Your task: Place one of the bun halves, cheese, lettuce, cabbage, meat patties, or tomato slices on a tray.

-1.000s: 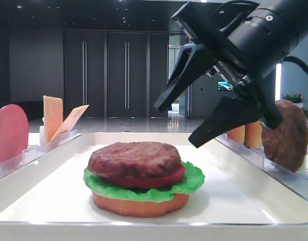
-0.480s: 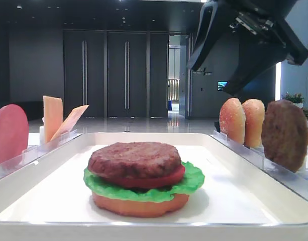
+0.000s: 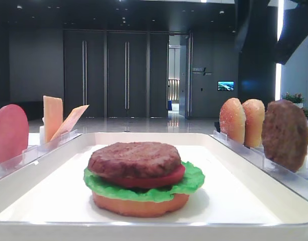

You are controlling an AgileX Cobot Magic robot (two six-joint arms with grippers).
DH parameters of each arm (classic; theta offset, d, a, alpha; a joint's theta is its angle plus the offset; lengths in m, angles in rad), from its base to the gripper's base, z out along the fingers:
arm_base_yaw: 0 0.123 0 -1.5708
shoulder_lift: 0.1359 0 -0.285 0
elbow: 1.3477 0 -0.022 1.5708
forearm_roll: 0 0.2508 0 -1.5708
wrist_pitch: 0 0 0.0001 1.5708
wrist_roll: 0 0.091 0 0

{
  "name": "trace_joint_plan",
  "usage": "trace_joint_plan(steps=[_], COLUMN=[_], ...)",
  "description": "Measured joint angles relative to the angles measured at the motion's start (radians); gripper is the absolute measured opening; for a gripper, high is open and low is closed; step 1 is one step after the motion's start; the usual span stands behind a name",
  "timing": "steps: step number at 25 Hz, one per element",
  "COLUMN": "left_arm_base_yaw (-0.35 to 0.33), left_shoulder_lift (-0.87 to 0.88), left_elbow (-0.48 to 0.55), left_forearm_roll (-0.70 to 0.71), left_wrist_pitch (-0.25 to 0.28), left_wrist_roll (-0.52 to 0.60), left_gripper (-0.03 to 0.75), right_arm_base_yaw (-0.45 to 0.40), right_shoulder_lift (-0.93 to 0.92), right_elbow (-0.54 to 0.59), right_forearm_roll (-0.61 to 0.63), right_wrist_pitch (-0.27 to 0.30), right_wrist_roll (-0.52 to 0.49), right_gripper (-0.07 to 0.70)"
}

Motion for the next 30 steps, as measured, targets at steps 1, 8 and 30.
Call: trace_joint_plan(steps=[1,8,30], left_arm_base_yaw=[0.000,0.000,0.000], left_shoulder_lift=[0.000,0.000,0.000], left_elbow=[0.000,0.000,0.000], left_forearm_roll=[0.000,0.000,0.000], left_wrist_pitch=[0.000,0.000,0.000], left_wrist_roll=[0.000,0.000,0.000], left_gripper=[0.345,0.345,0.345], right_arm_base_yaw=[-0.010,-0.155,-0.434], right_shoulder_lift=[0.000,-0.001,-0.122], right_elbow=[-0.009,-0.017,0.043], right_forearm_roll=[-0.004,-0.092,-0.123], right_wrist_pitch=[0.014,0.080,0.140], right_wrist_roll=[0.000,-0.011,-0.095], right_gripper=[0.417,0.417,0.417])
